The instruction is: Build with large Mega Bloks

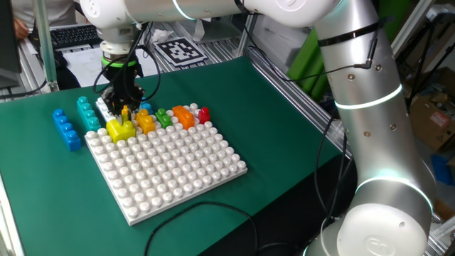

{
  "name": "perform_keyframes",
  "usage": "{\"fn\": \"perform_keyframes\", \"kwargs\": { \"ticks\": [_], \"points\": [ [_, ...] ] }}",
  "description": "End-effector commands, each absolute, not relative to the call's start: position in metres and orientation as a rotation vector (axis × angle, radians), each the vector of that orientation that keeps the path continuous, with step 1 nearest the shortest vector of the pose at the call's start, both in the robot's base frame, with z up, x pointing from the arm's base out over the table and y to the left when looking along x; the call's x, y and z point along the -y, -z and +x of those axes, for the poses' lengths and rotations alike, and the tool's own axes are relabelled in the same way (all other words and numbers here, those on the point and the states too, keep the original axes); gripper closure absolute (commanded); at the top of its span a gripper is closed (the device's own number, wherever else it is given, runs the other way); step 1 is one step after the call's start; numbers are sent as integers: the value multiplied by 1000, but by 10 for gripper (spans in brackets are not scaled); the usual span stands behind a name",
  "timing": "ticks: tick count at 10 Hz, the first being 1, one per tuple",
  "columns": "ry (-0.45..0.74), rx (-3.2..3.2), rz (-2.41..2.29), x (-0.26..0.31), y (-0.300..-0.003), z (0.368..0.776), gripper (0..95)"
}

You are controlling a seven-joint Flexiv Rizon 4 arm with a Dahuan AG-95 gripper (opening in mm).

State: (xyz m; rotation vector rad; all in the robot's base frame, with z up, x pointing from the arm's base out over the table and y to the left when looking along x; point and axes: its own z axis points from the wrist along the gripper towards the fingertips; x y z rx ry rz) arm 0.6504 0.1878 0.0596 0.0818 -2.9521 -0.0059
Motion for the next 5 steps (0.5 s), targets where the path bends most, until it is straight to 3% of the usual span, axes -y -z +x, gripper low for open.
{"fn": "perform_keyframes", "kwargs": {
  "ticks": [1, 5],
  "points": [
    [1, 2953, 85, -188, -56, 651, 950],
    [3, 2950, 86, -188, -62, 650, 950]
  ]
}}
